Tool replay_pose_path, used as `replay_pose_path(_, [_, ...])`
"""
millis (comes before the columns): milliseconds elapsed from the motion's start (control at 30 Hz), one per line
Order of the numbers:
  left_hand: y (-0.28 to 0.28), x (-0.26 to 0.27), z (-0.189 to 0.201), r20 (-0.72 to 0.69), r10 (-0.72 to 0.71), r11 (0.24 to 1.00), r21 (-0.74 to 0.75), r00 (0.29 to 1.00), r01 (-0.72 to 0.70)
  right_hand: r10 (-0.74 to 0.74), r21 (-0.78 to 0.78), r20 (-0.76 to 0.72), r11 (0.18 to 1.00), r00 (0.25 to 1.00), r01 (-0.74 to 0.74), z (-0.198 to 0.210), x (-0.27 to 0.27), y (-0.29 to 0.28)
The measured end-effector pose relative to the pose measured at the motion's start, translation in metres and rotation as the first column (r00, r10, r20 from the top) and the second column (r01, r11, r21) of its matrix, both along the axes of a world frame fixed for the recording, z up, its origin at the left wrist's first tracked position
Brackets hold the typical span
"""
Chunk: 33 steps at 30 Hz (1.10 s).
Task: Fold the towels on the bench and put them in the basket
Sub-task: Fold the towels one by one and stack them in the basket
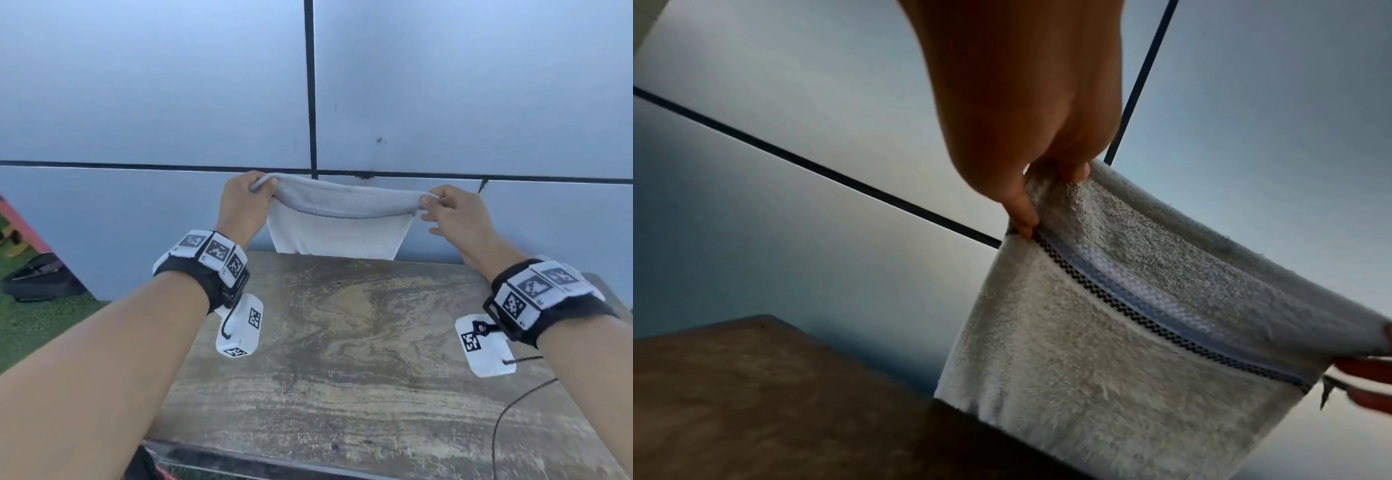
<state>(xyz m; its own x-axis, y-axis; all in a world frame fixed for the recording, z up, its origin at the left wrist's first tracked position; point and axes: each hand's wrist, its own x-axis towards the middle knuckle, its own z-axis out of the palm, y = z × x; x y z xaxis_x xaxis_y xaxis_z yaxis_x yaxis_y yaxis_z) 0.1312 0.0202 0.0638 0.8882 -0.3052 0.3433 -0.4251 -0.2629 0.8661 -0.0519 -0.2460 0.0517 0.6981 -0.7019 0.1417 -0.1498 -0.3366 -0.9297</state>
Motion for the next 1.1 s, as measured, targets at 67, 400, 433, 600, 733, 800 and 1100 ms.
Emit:
replay_pose_path(67, [0.01, -0.007, -0.007, -0.019, -0.025, 0.998, 0.056, 1.0, 0.026, -0.072, -0.094, 0.016, 0.993, 0.997, 0.073, -0.001, -0.008, 0.005])
replay_pose_path(400, [0.061, -0.066, -0.021, 0.01, -0.111, 0.988, 0.111, 0.994, 0.109, -0.083, -0.205, 0.108, 0.973, 0.991, 0.104, -0.012, -0.09, 0.037])
replay_pose_path(433, [0.064, -0.074, -0.021, 0.018, -0.108, 0.988, 0.109, 0.994, 0.106, -0.071, -0.185, 0.125, 0.978, 0.99, 0.094, -0.013, -0.099, 0.041])
replay_pose_path(600, [0.079, -0.114, -0.023, 0.007, -0.145, 0.984, 0.102, 0.989, 0.144, -0.048, -0.153, 0.148, 0.986, 0.988, 0.071, -0.019, -0.142, 0.06])
replay_pose_path(733, [0.098, -0.134, -0.028, -0.008, -0.202, 0.958, 0.204, 0.979, 0.2, -0.001, -0.133, 0.096, 0.991, 0.995, 0.013, -0.023, -0.173, 0.073])
replay_pose_path(800, [0.109, -0.141, -0.03, -0.039, -0.227, 0.924, 0.306, 0.973, 0.228, 0.078, -0.101, 0.064, 0.992, 0.995, -0.071, -0.023, -0.187, 0.077])
replay_pose_path(1100, [0.15, -0.163, -0.025, -0.651, -0.339, 0.676, 0.334, 0.679, 0.657, 0.495, 0.165, -0.329, 0.869, 0.804, -0.467, -0.013, -0.242, 0.087])
